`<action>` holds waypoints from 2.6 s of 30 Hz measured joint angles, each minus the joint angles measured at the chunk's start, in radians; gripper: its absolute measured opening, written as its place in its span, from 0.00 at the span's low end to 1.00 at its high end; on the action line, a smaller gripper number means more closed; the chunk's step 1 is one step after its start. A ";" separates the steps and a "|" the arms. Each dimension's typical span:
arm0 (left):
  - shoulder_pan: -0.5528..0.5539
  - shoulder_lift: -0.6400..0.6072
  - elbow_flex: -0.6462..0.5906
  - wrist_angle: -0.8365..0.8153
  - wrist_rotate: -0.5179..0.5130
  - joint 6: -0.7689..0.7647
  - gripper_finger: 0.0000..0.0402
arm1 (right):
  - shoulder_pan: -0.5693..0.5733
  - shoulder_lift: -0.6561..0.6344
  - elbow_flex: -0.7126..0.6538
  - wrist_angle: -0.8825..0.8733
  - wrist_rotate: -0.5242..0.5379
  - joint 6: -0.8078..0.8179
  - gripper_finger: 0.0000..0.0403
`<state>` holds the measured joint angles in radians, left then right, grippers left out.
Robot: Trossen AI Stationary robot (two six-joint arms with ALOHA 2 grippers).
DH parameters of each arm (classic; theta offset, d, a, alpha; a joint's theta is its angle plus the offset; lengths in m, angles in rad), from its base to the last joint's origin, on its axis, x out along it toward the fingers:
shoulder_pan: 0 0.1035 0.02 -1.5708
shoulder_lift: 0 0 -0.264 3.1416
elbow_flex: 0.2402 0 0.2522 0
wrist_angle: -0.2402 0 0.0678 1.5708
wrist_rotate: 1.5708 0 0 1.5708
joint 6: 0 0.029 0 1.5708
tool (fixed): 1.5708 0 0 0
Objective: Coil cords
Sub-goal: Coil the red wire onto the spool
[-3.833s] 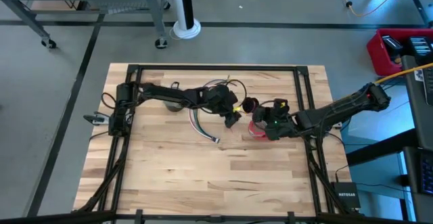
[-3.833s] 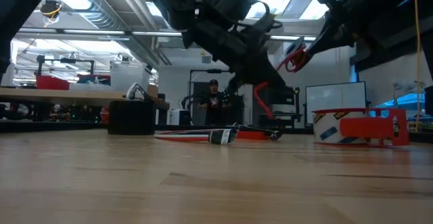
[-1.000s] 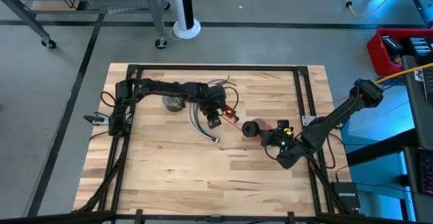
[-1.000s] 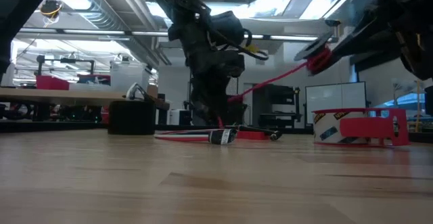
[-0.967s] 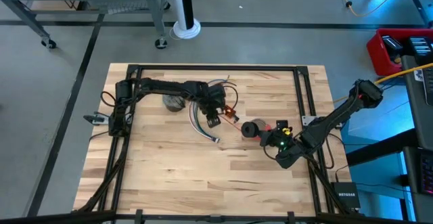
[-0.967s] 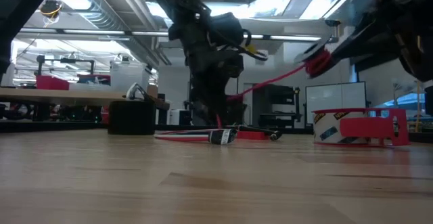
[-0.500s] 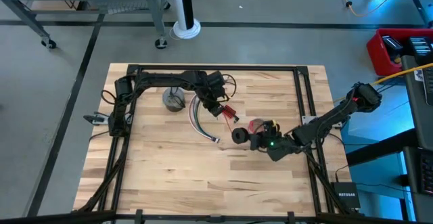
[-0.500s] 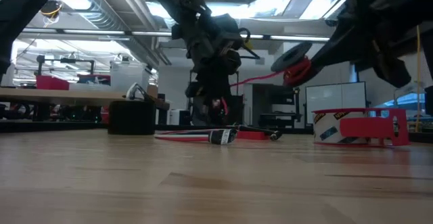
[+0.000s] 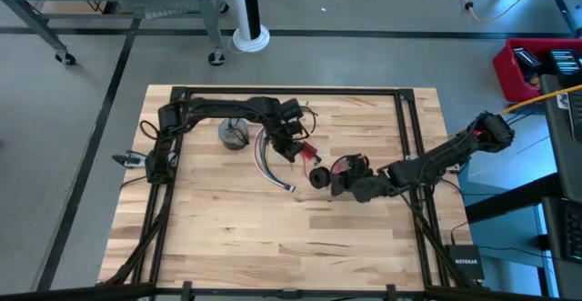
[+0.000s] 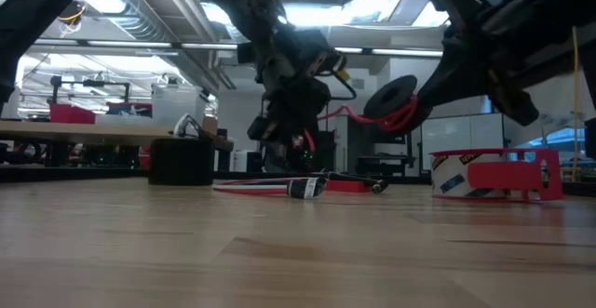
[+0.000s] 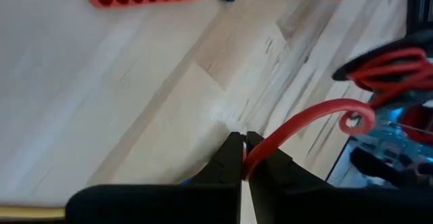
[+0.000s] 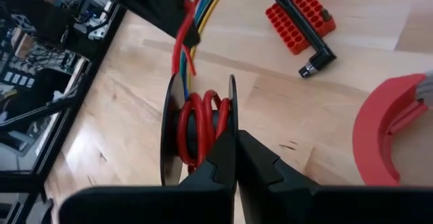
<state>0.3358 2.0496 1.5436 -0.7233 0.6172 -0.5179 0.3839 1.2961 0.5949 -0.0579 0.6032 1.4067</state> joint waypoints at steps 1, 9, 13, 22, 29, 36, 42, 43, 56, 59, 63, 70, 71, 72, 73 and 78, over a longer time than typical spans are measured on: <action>0.002 0.007 0.000 0.005 0.002 -0.008 0.00 | -0.001 0.000 0.000 0.005 -0.006 -0.010 0.01; 0.039 0.048 0.000 0.055 0.009 -0.088 0.00 | 0.001 0.000 0.028 0.002 -0.020 -0.099 0.01; 0.059 0.048 0.000 0.158 0.048 -0.159 0.00 | -0.013 0.000 0.037 0.000 -0.021 -0.118 0.01; 0.066 0.048 0.000 0.240 0.167 -0.284 0.00 | -0.073 0.000 0.037 -0.095 -0.041 -0.108 0.01; 0.062 0.048 0.000 0.238 0.208 -0.335 0.00 | -0.117 0.000 0.058 -0.181 -0.072 -0.105 0.01; 0.082 0.048 0.000 0.243 0.207 -0.406 0.00 | -0.118 0.000 0.112 -0.282 -0.072 -0.147 0.01; 0.092 0.048 0.000 0.270 0.207 -0.451 0.00 | -0.118 0.043 0.149 -0.337 -0.076 -0.162 0.01; 0.092 0.048 0.000 0.291 0.206 -0.461 0.00 | -0.118 0.060 0.159 -0.343 -0.084 -0.168 0.01; 0.077 0.048 0.000 0.421 0.216 -0.494 0.00 | -0.121 0.228 0.291 -0.440 -0.011 -0.212 0.01; 0.065 0.048 0.000 0.421 0.256 -0.488 0.00 | -0.142 0.228 0.291 -0.432 -0.017 -0.211 0.01; 0.043 0.047 0.000 0.422 0.318 -0.476 0.00 | -0.175 0.228 0.291 -0.432 -0.033 -0.210 0.01; 0.012 0.047 0.000 0.427 0.387 -0.440 0.00 | -0.223 0.228 0.291 -0.421 -0.036 -0.209 0.01; 0.009 0.047 0.000 0.429 0.387 -0.427 0.00 | -0.224 0.228 0.291 -0.409 -0.036 -0.209 0.01; 0.007 0.047 0.000 0.431 0.387 -0.414 0.00 | -0.224 0.228 0.291 -0.396 -0.037 -0.209 0.01; 0.006 0.047 0.000 0.433 0.386 -0.400 0.00 | -0.224 0.228 0.291 -0.382 -0.038 -0.210 0.01; 0.019 0.047 0.000 0.451 0.370 -0.364 0.00 | -0.221 0.228 0.291 -0.327 -0.108 -0.229 0.01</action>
<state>0.3547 2.0968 1.5436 -0.2725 0.9871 -0.8814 0.1627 1.5242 0.8864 -0.3852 0.4955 1.1775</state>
